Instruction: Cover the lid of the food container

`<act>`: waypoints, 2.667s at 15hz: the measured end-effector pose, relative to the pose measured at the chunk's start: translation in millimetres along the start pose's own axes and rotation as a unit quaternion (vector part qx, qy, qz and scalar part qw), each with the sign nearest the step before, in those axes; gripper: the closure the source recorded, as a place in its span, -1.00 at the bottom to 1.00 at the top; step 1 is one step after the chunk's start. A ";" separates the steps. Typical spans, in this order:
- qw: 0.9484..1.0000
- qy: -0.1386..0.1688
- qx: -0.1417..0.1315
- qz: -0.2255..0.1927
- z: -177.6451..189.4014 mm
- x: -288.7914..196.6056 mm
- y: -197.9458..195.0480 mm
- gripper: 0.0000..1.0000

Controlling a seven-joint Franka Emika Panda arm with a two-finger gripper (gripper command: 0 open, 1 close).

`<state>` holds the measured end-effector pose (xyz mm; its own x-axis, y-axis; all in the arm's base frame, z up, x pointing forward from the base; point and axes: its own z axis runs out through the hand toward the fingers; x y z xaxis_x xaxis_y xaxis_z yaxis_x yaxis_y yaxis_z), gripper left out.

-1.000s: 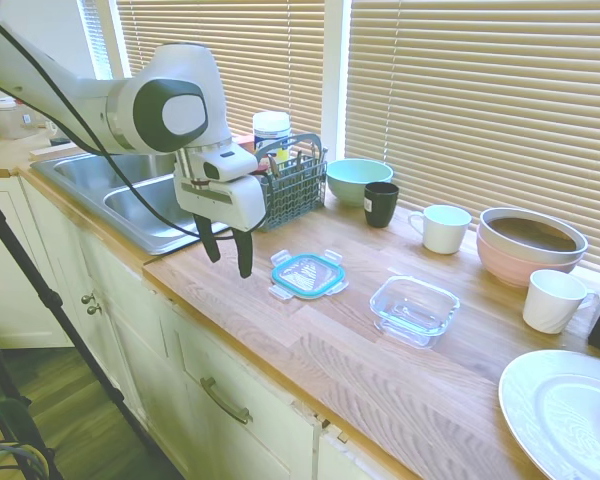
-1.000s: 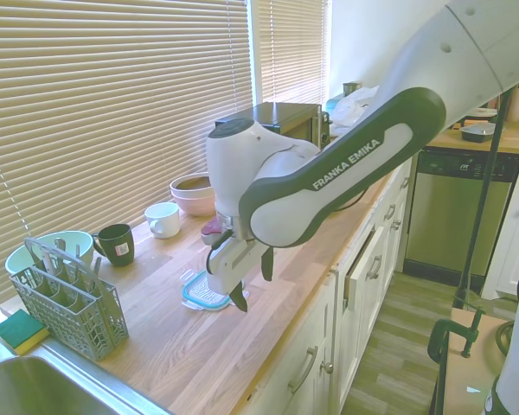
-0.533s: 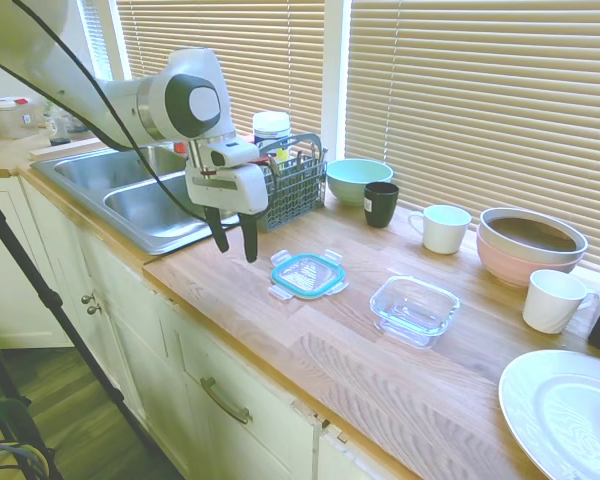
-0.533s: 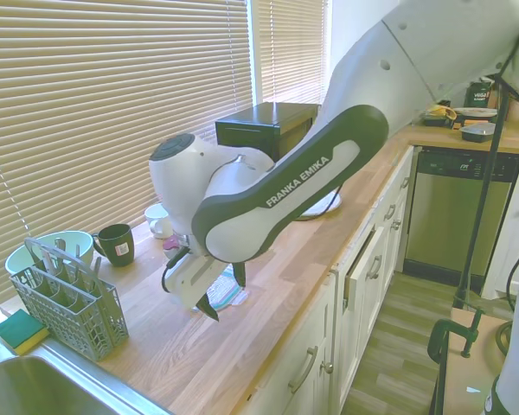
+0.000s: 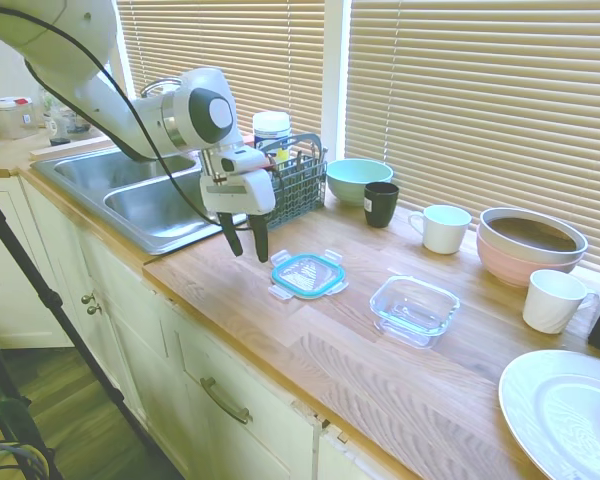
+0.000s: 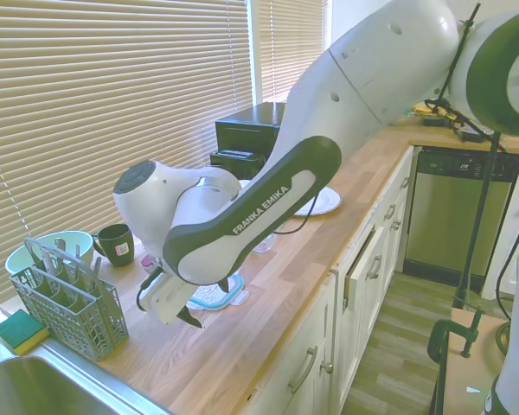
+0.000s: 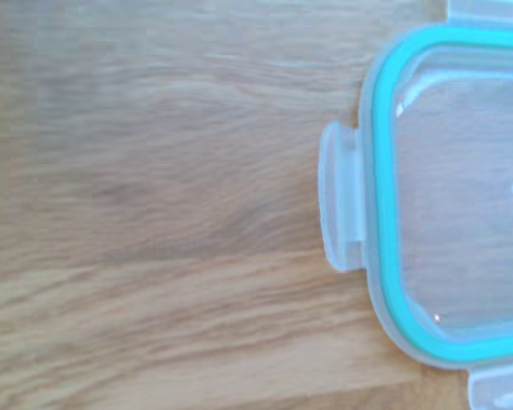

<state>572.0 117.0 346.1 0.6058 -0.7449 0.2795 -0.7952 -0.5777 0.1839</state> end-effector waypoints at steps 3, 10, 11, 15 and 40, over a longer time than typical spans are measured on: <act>1.000 0.008 -0.005 0.006 5.6 11.9 -9.2 -1.00; 0.999 0.023 -0.025 0.011 16.1 31.1 -23.0 -1.00; 0.999 0.026 -0.030 0.012 16.9 33.7 -23.0 -1.00; 0.998 0.031 -0.046 0.012 28.4 40.6 -28.5 -1.00; 0.991 0.089 -0.100 -0.017 52.4 46.2 -39.9 1.00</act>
<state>633.0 88.2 302.3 0.6329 -0.6449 0.4284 -0.7739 -0.5110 0.3740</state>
